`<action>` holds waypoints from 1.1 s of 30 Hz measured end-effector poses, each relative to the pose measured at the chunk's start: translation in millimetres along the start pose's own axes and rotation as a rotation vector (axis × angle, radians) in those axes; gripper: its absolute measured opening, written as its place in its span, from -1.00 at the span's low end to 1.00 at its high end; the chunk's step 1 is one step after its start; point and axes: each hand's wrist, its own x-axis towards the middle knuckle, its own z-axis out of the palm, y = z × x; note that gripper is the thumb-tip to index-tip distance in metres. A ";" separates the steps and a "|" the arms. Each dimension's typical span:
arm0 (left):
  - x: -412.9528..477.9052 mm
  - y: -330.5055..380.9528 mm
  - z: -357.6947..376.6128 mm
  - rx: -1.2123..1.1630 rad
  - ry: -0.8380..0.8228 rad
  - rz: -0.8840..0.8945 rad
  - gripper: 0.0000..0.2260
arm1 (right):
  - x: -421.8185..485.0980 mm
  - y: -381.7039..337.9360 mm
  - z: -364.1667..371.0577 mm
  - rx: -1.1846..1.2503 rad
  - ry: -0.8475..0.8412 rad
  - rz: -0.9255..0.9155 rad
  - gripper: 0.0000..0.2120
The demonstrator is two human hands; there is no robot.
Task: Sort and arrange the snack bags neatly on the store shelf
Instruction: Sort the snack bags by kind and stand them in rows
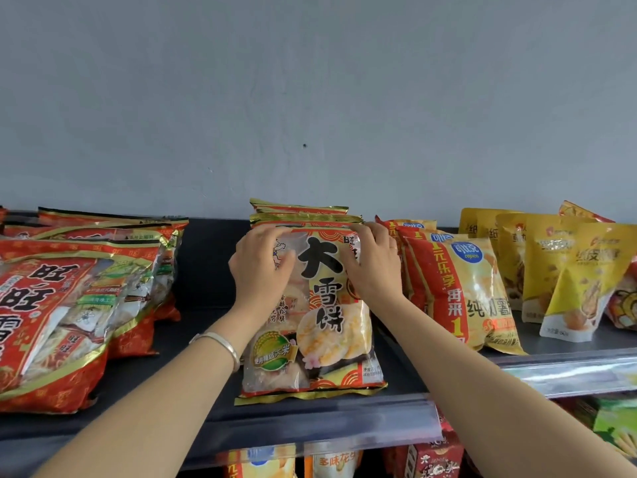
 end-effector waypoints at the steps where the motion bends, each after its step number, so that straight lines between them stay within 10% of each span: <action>1: 7.7 -0.6 -2.5 0.008 0.005 -0.025 -0.70 | 10.9 -4.7 -0.9 0.004 0.007 -0.025 -0.59; 14: 100.4 -36.4 14.7 -0.362 -0.382 -0.696 -0.65 | 163.4 -22.0 42.0 -0.130 -0.460 -0.215 -0.64; 19: 119.9 -45.2 36.8 -0.218 -0.360 -0.714 -0.47 | 194.4 -14.3 73.6 -0.149 -0.605 -0.230 -0.57; 33: 119.7 -63.6 52.3 -0.028 -0.258 -0.547 -0.92 | 199.0 -17.2 99.2 -0.069 -0.548 -0.245 -0.90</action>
